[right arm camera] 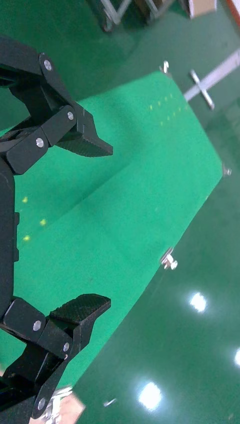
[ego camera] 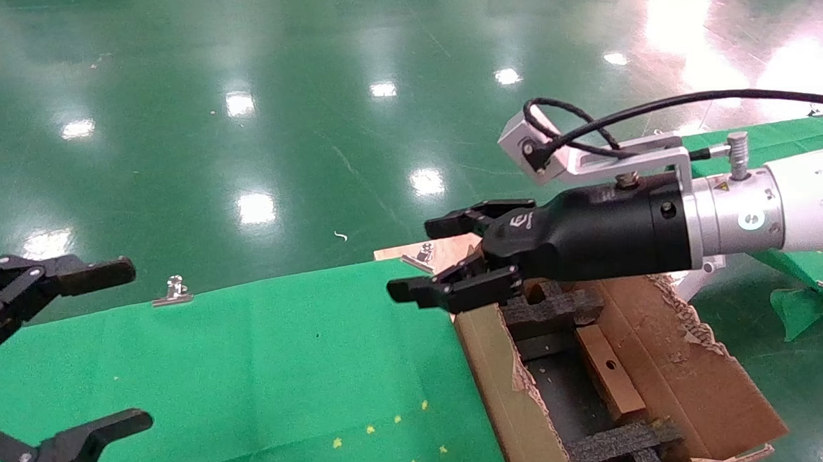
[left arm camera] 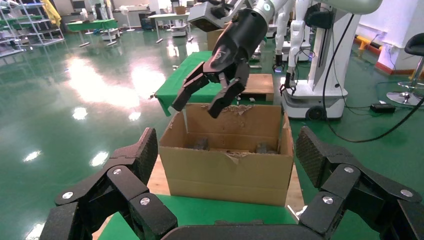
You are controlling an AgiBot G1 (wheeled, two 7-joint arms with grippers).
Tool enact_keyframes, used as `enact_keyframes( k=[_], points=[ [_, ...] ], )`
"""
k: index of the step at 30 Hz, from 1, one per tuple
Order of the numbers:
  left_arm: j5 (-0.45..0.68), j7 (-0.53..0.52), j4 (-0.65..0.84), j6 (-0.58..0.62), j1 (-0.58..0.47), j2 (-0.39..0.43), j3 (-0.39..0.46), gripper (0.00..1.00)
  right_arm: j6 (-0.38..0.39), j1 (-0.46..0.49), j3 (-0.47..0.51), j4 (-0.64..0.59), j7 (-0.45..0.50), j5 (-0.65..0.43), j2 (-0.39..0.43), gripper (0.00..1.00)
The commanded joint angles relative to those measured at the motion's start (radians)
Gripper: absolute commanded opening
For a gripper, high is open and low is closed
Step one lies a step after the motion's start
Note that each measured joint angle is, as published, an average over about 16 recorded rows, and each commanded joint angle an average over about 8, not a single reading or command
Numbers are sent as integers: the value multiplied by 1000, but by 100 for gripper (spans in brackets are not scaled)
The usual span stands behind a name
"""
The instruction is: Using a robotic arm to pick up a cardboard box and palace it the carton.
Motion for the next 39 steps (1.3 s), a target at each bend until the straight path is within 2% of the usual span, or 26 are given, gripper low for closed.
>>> enact_keyframes(
  k=[1, 29, 34, 39],
  points=[
    [0, 0, 0, 0, 0, 0, 0, 100, -17, -26, 32, -2, -35, 16, -8, 100],
    [0, 0, 0, 0, 0, 0, 0, 100, -258, -386, 479, -33, -525, 237, -123, 100],
    [0, 0, 0, 0, 0, 0, 0, 100, -291, -436, 541, -38, -590, 268, -139, 100],
    [-1, 0, 0, 0, 0, 0, 0, 100, -304, -454, 563, -39, -606, 281, -145, 100]
  ],
)
